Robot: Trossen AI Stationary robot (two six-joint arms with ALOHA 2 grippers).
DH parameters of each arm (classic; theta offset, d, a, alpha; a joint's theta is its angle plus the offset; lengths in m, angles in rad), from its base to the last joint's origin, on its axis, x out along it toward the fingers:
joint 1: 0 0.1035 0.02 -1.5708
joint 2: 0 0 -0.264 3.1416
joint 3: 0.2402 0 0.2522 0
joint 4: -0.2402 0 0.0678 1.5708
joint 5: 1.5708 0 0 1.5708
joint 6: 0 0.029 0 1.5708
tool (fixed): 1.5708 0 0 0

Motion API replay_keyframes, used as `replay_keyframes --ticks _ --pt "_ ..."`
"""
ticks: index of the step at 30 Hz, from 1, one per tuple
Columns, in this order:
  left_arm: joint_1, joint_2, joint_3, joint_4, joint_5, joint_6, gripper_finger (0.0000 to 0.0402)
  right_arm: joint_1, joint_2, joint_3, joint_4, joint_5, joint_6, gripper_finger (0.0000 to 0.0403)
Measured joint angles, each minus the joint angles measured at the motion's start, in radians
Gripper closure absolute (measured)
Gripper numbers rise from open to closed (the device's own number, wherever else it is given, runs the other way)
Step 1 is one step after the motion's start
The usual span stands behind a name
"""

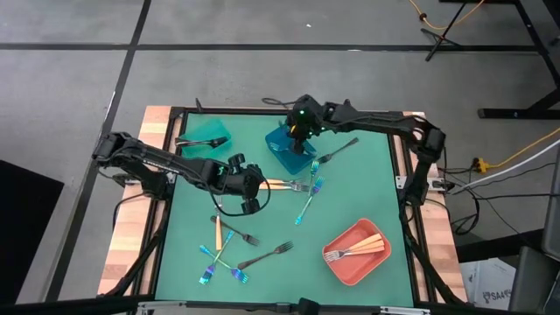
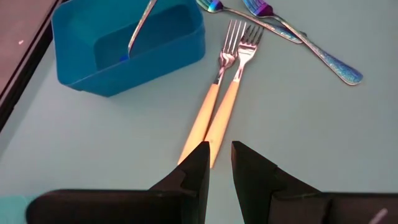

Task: Sort silverware by color (type)
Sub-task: Put the purple fork into the blue bin

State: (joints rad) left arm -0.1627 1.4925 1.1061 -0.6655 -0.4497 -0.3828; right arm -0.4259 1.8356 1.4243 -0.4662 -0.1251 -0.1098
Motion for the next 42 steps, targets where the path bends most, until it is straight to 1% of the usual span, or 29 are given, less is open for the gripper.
replay_keyframes --ticks 7,17,23,28,37,39,42 --pt "0.0 0.0 0.0 0.003 0.0 0.0 0.034 -0.002 0.074 0.003 -0.015 0.001 -0.001 0.0403" --pt "0.0 0.0 0.0 0.004 -0.001 0.0 0.034 -0.001 0.128 0.004 -0.003 0.001 -0.001 0.0403" --pt "0.0 0.0 0.0 0.007 -0.001 0.0 0.034 0.0 0.136 0.004 -0.002 0.006 -0.001 0.0403" --pt "0.0 0.0 0.0 0.008 -0.001 0.0 0.034 0.0 0.136 0.004 0.001 0.036 -0.001 0.0402" --pt "0.0 0.0 0.0 0.008 -0.001 0.0 0.034 0.0 0.136 0.004 0.001 0.037 -0.001 0.0402" --pt "0.0 0.0 0.0 0.008 -0.001 0.0 0.034 0.0 0.136 0.004 0.001 0.037 -0.001 0.0398" --pt "0.0 0.0 0.0 0.008 -0.001 0.0 0.034 0.0 0.136 0.004 0.001 0.038 -0.001 0.0381"
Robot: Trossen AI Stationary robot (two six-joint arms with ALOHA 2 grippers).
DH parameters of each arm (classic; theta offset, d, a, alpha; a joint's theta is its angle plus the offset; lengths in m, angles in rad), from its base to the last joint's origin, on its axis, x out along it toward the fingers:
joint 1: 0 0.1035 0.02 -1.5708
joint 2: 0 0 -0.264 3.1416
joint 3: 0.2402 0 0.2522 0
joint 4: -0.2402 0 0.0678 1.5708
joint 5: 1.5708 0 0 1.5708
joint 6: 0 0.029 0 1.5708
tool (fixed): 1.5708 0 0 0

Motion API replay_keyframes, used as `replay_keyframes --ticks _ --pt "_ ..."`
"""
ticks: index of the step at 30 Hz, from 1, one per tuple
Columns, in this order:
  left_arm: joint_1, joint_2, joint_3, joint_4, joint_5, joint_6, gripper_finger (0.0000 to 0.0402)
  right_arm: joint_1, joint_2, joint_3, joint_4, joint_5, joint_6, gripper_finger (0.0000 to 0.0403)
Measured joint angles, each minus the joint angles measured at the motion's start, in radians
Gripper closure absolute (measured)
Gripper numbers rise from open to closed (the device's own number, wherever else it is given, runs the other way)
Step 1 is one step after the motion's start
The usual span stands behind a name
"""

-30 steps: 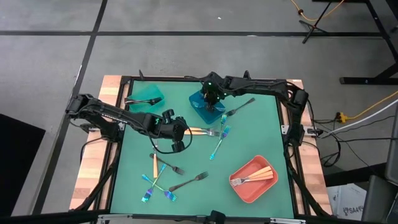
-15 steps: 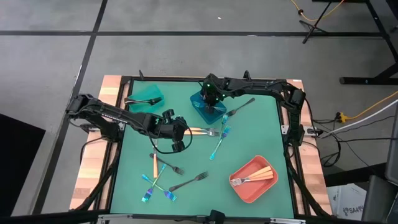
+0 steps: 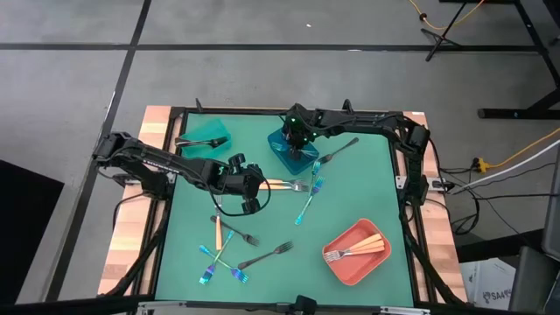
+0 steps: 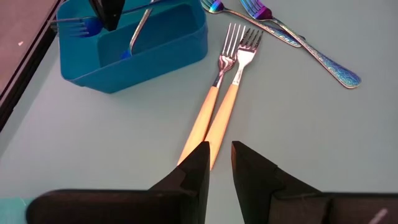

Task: Sort silverware by color (type)
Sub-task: Put the purple fork into the blue bin, then put the orange fork into the orange bin

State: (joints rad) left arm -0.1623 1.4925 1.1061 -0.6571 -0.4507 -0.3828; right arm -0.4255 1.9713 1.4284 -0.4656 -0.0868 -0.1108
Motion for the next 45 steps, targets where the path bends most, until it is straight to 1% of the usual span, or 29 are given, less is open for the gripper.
replay_keyframes --ticks 7,12,37,40,45 --pt "0.0 0.0 0.0 0.0 0.0 0.0 0.034 0.0 0.0 0.0 0.0 0.001 0.0 0.0328" --pt "0.0 0.0 0.0 0.0 0.0 -0.001 0.034 0.0 0.0 0.0 0.0 0.001 0.0 0.0309" --pt "0.0 0.0 0.0 0.0 0.0 -0.003 0.034 0.0 -0.005 -0.001 -0.01 0.001 0.0 0.0306" --pt "0.0 0.0 0.0 0.0 0.0 -0.003 0.034 0.0 -0.031 -0.002 -0.021 0.019 0.0 0.0306" --pt "0.0 0.0 0.0 0.0 0.0 -0.003 0.034 0.0 -0.116 -0.002 -0.066 0.045 -0.006 0.0306"
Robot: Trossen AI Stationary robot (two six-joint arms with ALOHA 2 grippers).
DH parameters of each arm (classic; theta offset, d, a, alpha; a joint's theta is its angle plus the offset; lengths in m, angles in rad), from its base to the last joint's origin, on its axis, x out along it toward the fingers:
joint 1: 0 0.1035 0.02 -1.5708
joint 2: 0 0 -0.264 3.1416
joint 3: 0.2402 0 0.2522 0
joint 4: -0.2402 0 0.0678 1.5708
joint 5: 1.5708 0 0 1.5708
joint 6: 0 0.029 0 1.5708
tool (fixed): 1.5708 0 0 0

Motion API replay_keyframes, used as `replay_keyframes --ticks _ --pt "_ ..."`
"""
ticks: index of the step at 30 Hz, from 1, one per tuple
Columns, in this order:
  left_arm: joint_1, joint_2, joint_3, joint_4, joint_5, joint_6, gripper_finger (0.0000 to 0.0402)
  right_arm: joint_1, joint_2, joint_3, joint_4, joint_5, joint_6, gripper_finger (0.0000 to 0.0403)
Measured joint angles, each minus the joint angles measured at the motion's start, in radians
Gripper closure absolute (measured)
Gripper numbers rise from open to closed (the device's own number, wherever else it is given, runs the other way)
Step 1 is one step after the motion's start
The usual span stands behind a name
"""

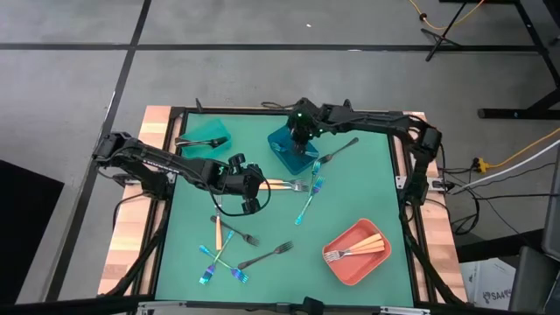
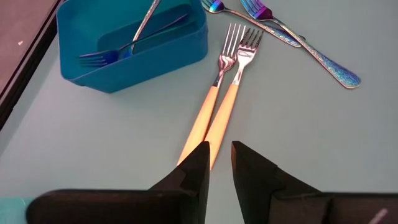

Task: Sort silverware by color (type)
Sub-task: Put the orange fork into the orange bin

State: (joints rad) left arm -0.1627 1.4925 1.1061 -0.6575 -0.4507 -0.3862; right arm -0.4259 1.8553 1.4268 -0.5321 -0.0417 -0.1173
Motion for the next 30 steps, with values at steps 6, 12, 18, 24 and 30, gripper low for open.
replay_keyframes --ticks 6,12,18,24,30 --pt "0.0 0.0 0.0 0.0 0.0 0.0 0.034 0.001 -0.142 0.0 -0.076 0.005 0.0 0.0306" --pt "0.0 0.0 0.0 0.004 0.0 0.0 0.034 0.009 -0.287 0.0 -0.164 0.005 0.0 0.0306" --pt "0.003 0.0 0.0 0.025 -0.004 0.002 0.034 0.055 -0.41 0.0 -0.253 0.013 0.0 0.0306" --pt "0.007 0.0 0.0 0.028 -0.005 0.002 0.034 0.145 -0.496 0.0 -0.333 0.089 0.015 0.0306" --pt "0.007 0.0 0.0 0.031 -0.004 -0.022 0.034 0.263 -0.532 0.0 -0.397 0.158 0.07 0.0306"
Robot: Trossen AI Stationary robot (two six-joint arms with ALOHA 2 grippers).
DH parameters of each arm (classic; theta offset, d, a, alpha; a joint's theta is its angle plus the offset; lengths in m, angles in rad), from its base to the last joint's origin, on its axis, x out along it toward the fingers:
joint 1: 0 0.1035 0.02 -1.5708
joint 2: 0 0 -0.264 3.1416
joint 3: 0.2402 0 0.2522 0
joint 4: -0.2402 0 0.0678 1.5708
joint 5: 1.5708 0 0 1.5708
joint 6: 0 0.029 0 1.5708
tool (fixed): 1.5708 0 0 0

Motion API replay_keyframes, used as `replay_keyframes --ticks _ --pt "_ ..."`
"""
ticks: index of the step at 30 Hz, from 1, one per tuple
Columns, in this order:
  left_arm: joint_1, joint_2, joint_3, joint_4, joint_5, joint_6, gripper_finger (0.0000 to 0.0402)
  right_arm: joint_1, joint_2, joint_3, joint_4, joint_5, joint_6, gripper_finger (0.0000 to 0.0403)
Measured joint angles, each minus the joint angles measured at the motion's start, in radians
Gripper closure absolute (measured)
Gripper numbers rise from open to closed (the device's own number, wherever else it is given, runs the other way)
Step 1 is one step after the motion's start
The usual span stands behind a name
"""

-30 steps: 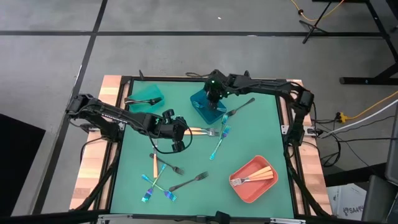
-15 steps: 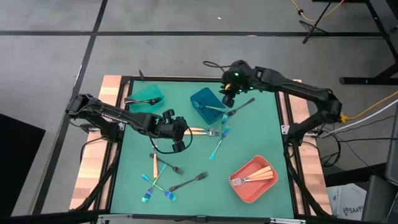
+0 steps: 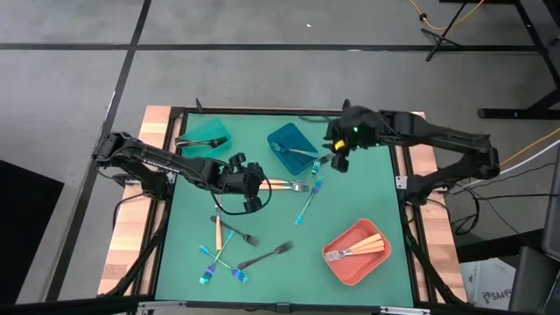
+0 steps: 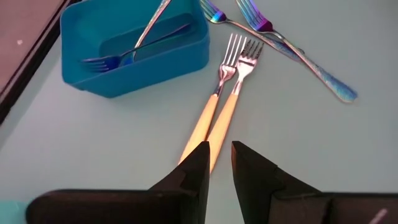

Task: Sort silverware by color (type)
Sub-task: Put the orange fork into the orange bin

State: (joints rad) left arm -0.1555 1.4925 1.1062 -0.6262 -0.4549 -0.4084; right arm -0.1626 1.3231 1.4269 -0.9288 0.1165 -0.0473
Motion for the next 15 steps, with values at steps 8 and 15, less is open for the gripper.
replay_keyframes --ticks 8,15 --pt "-0.001 0.0 0.0 -0.047 0.104 -0.232 0.0312 0.137 -0.006 0.0 -0.028 0.053 0.045 0.0306" --pt "-0.024 0.0 0.0 -0.218 0.271 -0.455 0.0265 0.201 -0.006 0.0 -0.028 0.059 0.047 0.0306"
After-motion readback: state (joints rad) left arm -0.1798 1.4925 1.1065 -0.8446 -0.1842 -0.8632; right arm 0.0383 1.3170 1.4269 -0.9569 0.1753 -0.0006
